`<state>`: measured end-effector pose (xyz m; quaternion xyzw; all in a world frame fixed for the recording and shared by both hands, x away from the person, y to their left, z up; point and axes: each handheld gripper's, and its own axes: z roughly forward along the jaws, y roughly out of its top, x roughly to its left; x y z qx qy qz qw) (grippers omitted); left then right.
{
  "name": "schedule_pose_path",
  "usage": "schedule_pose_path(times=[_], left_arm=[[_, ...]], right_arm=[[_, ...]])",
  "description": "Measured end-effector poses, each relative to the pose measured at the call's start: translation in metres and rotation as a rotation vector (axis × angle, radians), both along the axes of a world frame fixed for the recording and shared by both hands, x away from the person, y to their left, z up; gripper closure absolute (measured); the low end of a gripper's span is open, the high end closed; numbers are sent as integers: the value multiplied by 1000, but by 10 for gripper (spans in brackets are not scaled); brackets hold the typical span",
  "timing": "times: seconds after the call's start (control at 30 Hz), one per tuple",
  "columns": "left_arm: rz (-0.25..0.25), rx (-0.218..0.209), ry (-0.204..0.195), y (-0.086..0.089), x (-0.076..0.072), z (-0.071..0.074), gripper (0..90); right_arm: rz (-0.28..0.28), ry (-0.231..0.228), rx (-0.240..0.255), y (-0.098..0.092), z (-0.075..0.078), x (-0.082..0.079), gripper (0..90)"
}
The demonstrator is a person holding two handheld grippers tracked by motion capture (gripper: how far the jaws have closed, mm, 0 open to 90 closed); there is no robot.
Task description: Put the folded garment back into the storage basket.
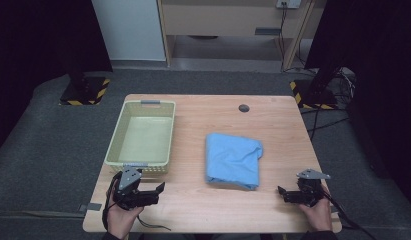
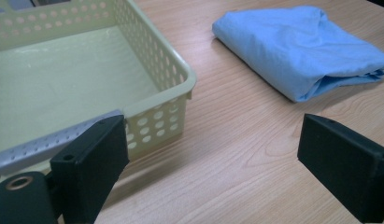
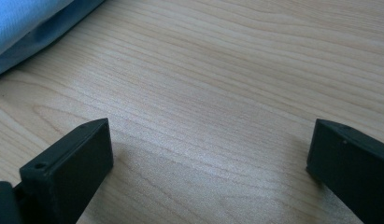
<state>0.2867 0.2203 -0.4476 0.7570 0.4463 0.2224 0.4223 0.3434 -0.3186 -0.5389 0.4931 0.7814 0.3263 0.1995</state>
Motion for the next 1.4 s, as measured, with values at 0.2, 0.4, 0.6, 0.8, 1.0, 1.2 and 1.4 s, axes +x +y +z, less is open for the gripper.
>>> schedule_pose_path(times=[0.2, 0.4, 0.6, 0.8, 1.0, 1.2, 1.4], left_arm=[[-17, -21, 4, -7, 6, 4, 82], [-42, -27, 9, -20, 13, 4, 83], [-59, -40, 12, -32, 22, 4, 88], [-68, -31, 0, -44, 29, 4, 92], [-84, -32, 0, -54, 35, 4, 95], [-90, -40, 8, -62, 43, 4, 96], [-88, -50, 6, -71, 51, 7, 98]], right_arm=[[0, 0, 0, 0, 0, 0, 4], [-1, 1, -1, 0, 0, 0, 4], [0, -1, -2, 0, 0, 0, 3], [-1, -1, -2, 1, 0, 0, 3], [-1, -1, -2, 1, 0, 0, 3], [-1, 0, -1, 1, 0, 0, 3], [-1, -1, -2, 1, 0, 0, 3]])
